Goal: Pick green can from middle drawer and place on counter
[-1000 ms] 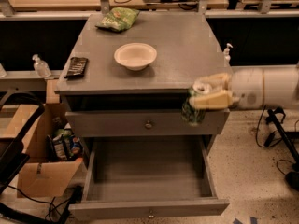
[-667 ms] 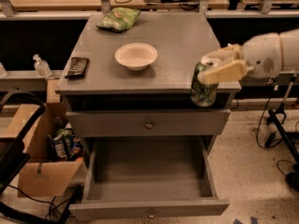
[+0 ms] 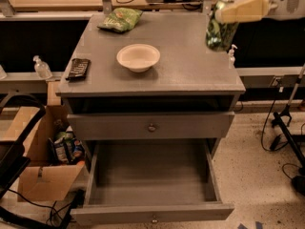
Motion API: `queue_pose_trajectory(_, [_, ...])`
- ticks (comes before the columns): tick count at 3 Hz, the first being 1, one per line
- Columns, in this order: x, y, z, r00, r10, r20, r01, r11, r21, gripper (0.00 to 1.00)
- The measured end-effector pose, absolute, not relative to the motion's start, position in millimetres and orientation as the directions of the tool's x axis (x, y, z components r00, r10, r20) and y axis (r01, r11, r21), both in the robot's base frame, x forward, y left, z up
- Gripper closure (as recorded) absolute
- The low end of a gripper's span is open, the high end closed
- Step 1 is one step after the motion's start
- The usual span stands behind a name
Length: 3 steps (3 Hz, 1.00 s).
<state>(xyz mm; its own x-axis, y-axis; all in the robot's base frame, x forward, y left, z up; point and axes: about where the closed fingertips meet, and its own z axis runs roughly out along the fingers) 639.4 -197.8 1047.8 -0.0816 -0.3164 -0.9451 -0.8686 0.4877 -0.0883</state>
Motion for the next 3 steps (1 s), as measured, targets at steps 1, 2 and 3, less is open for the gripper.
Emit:
queue_pose_trajectory(1, [715.6,-206.4,1090.4,0.04,-0.265,-0.963,-0.753,0.626,-0.203,1.0])
queue_pose_trajectory(2, [760.2,-215.9,1095.5,0.072,-0.263,-0.962,-0.647,0.722,-0.246,1.0])
queue_pose_trajectory(3, [772.9,-219.1,1100.3,0.08,-0.244,-0.966,-0.615,0.751,-0.241,1.0])
